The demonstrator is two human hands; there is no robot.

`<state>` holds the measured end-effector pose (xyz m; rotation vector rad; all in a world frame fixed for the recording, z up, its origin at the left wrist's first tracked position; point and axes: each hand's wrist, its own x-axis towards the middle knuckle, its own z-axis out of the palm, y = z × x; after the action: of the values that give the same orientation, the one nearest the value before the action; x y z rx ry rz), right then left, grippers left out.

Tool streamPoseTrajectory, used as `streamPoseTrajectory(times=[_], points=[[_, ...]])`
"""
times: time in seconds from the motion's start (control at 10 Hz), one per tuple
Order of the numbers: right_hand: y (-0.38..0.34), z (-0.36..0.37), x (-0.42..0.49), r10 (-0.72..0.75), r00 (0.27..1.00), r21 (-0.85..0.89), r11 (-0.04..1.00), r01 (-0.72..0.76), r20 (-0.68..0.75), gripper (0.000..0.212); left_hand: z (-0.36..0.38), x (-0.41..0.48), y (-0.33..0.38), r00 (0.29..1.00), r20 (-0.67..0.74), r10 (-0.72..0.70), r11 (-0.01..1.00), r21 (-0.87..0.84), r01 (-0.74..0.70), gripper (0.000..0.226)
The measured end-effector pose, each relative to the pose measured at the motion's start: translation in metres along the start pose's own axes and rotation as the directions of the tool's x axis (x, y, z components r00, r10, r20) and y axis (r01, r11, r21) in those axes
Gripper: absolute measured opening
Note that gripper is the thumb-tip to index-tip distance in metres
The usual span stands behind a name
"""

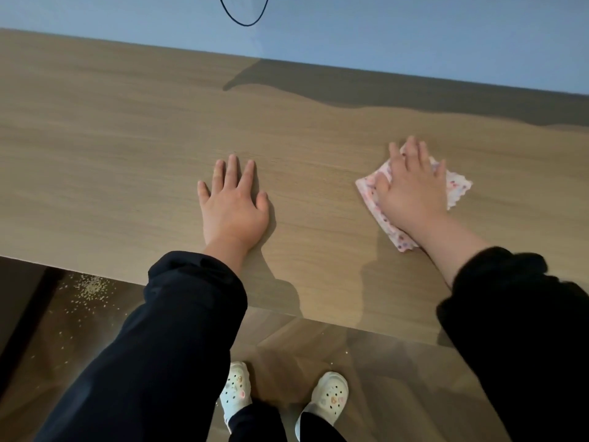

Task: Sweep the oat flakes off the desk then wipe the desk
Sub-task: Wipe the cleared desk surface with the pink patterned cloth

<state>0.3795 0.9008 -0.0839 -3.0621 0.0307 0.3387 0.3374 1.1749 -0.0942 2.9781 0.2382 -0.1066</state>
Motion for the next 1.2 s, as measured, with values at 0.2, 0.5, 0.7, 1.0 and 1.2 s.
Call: streamPoseTrajectory(times=[0.2, 0.5, 0.7, 1.0, 1.2], points=[[-0.079, 0.014, -0.079, -0.406, 0.913, -0.028, 0.913, 0.407, 0.047, 0.065, 0.001, 0.000, 0.000, 1.000, -0.008, -0.002, 1.000, -0.021, 0.002, 0.060], [-0.011, 0.007, -0.037, -0.072, 0.997, -0.021, 0.997, 0.072, -0.004, 0.065, 0.001, -0.001, -0.001, 1.000, -0.017, 0.009, 1.000, -0.029, -0.010, 0.060], [-0.085, 0.025, -0.109, -0.381, 0.923, 0.021, 0.924, 0.381, 0.050, 0.063, 0.000, -0.001, 0.000, 1.000, -0.011, -0.002, 1.000, -0.030, 0.002, 0.060], [0.028, 0.025, -0.116, 0.011, 1.000, 0.003, 1.000, -0.011, 0.019, 0.070, -0.001, -0.001, 0.000, 1.000, 0.005, 0.005, 0.999, -0.042, -0.004, 0.061], [-0.090, 0.022, -0.068, -0.095, 0.995, 0.048, 0.994, 0.096, -0.028, 0.063, -0.004, -0.002, 0.001, 1.000, 0.023, 0.021, 0.998, -0.053, -0.020, 0.061]])
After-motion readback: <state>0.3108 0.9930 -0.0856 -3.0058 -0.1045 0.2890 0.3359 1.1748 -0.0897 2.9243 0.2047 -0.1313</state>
